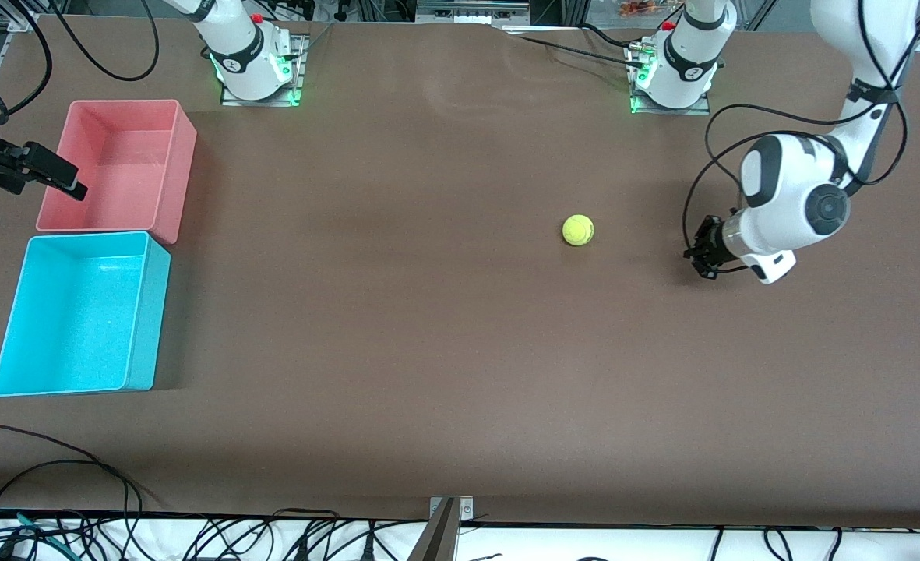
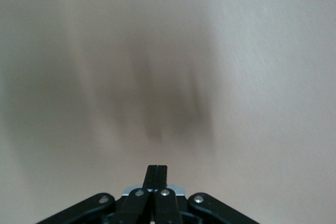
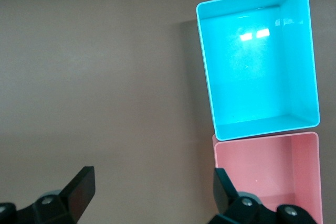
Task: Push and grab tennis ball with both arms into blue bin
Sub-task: 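Push the tennis ball again with the left gripper toward the table middle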
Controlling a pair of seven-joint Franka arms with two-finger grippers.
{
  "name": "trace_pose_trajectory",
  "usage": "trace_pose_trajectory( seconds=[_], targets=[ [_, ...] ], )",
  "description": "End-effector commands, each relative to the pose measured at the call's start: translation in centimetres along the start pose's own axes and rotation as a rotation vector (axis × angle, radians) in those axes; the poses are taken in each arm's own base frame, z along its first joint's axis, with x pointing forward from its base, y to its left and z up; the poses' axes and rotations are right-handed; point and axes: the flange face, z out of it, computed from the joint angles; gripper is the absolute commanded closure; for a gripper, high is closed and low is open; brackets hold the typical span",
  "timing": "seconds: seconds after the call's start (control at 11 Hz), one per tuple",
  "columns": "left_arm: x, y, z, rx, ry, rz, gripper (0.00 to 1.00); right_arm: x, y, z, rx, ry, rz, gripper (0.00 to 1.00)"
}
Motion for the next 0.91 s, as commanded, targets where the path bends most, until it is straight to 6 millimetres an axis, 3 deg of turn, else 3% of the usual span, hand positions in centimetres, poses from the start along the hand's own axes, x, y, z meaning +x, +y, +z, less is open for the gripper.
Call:
trace_pose_trajectory(
  seconds=[0.0,0.55,0.64,0.82],
  targets=[
    [4.4,-2.6,-0.6,-0.011,0.007,0.09,1.0,0.1,-0.1,-0.5,0.006,-0.004,-0.002,0.0],
    [4.2,-3.0,-0.5,-0.001,0.004,0.088,1.0,0.0,-0.1,-0.4,0.009,-0.014,-0.002,0.0],
    [3.1,-3.1,-0.1,0.005,0.001,0.082,1.0,-0.2,0.0,-0.1,0.011,-0.038,0.011,0.0],
    [-3.1,-2.5,1.4,-0.01,0.003,0.031,1.0,-0.2,0.0,0.0,0.01,-0.041,0.012,0.0]
  ],
)
